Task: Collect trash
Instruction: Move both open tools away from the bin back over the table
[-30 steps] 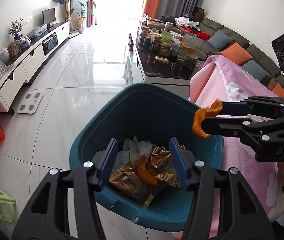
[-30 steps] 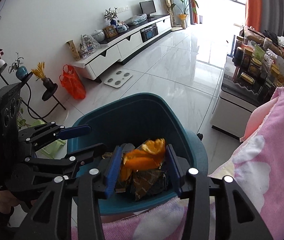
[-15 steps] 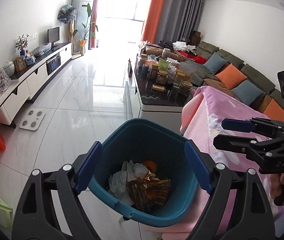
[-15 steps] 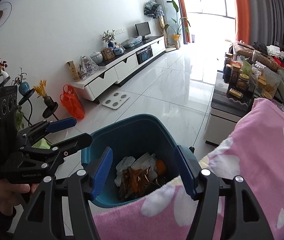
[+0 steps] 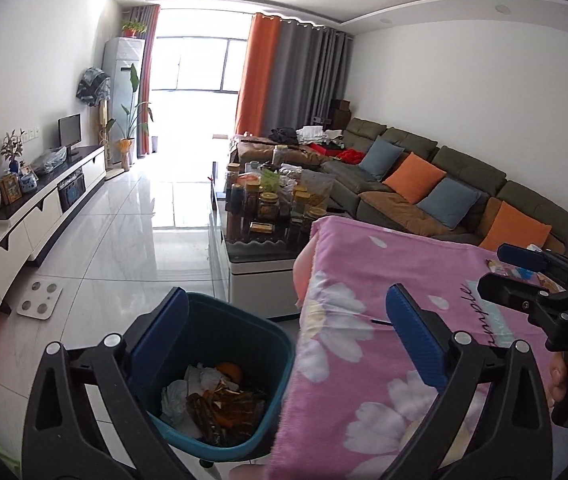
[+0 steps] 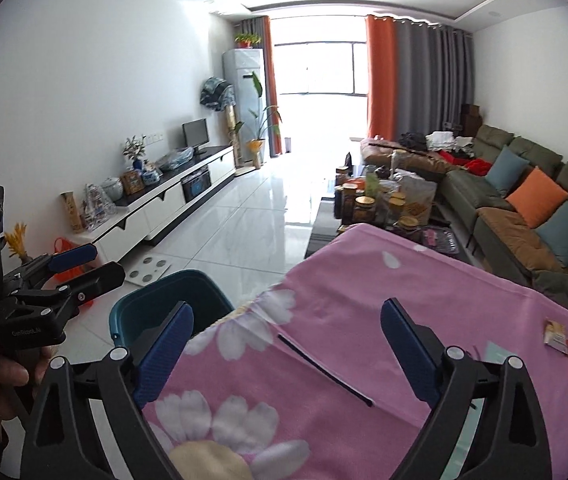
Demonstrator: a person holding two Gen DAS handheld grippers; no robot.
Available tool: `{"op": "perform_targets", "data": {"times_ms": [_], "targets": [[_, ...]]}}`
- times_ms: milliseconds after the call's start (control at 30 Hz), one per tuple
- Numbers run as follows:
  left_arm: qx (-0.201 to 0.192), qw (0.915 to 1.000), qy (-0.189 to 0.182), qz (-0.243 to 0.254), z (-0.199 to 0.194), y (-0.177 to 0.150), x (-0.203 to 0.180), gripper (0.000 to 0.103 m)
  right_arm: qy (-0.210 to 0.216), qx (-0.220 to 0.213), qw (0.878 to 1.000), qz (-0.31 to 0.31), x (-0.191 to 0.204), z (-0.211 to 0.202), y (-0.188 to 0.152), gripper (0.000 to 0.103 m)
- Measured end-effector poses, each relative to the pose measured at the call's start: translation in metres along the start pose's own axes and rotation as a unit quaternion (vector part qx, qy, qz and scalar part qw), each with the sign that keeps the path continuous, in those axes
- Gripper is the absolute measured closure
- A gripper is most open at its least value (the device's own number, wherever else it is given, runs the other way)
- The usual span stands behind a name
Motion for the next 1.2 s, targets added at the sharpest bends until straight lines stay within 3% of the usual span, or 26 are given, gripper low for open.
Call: {"op": "perform_targets", "data": {"times_ms": [267, 567, 1000, 1200], "targets": [[-0.029, 0.9974, -0.052, 0.041, -0.03, 0.008, -0.078, 0.006, -0.077, -0.048, 0.996, 0.022, -0.044, -0.066, -0.013, 0.007], [-0.058, 0.9909, -0.075, 0.095, -0.054, 0.002, -0.146, 0.006, -0.14, -0.077, 0.986, 0.051, -0.08, -0.115, -0.038, 0.007], [-0.099, 0.9859, -0.094, 0.098, -0.082, -0.009, -0.189, 0.006, -0.228, -0.132, 0.96, 0.092, -0.096, -0.169, -0.075, 0.007], [-0.114, 0.9835, -0.103, 0.096, -0.09, -0.016, -0.2, 0.006, -0.254, -0.133, 0.952, 0.108, -0.097, -0.177, -0.098, 0.007]]}}
Point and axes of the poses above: each gripper's, at about its wrist camera, not at the fingertips, and z roughly the way its jaws point, x to its left, y to its top, the point moved 8 cm from there along z, roughly the way its jaws point, and after that the axes turned 8 degrees about y, right-handed, at the moved point
